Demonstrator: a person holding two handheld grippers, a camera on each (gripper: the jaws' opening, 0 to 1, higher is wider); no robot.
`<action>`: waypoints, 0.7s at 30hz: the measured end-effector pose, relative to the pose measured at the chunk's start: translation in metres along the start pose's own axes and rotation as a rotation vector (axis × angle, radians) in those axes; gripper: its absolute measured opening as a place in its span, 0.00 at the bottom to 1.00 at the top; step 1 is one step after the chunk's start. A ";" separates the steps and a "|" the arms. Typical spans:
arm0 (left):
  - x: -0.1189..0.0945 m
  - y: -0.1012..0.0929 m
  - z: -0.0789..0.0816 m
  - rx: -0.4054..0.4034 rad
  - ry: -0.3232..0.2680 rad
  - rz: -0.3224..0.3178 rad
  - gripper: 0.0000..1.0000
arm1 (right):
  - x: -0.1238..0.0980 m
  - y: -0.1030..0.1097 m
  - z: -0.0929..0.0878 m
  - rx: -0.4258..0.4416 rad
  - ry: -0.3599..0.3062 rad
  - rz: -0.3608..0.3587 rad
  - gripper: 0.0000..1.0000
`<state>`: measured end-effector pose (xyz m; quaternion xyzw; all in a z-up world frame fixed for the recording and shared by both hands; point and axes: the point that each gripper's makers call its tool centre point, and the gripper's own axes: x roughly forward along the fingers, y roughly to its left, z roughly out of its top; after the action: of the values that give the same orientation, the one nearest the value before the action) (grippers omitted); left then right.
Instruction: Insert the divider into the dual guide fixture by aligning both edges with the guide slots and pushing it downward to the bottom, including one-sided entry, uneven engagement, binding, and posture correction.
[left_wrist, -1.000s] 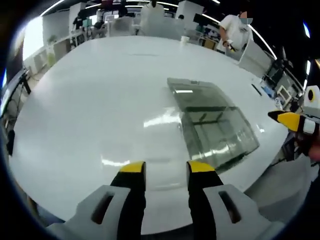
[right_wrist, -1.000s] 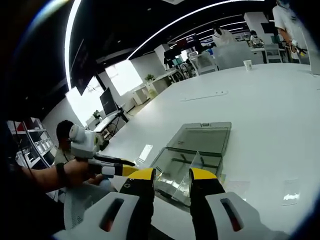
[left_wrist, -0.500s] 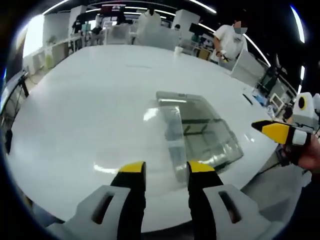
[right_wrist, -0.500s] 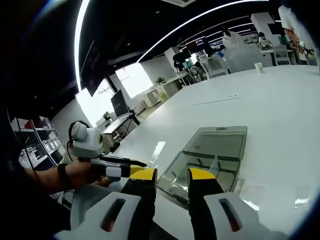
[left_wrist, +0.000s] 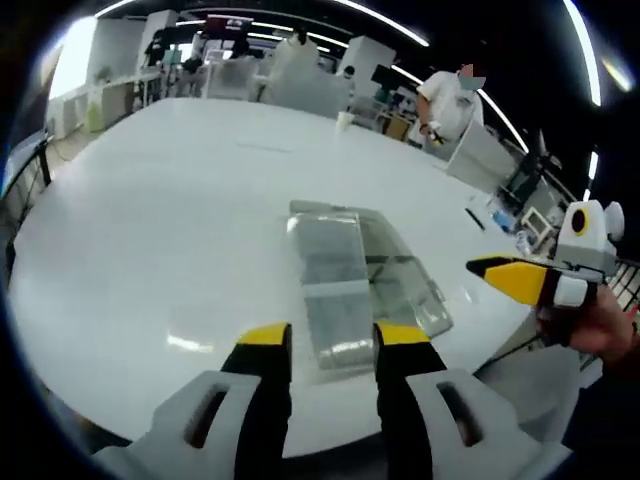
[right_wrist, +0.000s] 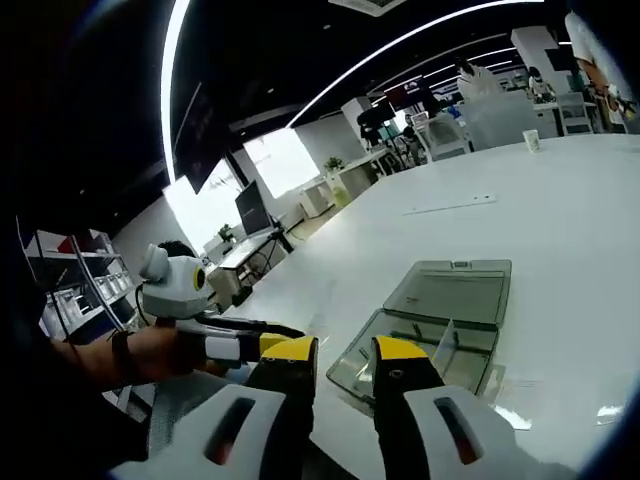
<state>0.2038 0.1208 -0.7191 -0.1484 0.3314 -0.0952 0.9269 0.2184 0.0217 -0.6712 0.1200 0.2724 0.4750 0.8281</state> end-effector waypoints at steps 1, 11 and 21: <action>-0.001 -0.003 0.001 0.002 -0.006 -0.008 0.30 | 0.000 0.001 0.000 -0.001 0.000 0.003 0.17; -0.004 -0.028 0.004 -0.031 -0.047 -0.099 0.30 | 0.002 0.010 -0.001 -0.022 0.014 0.033 0.16; -0.009 -0.045 0.004 -0.072 -0.065 -0.162 0.30 | 0.003 0.016 0.002 -0.029 0.000 0.048 0.14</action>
<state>0.1961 0.0819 -0.6961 -0.2110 0.2912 -0.1530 0.9205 0.2091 0.0329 -0.6638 0.1145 0.2625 0.4987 0.8181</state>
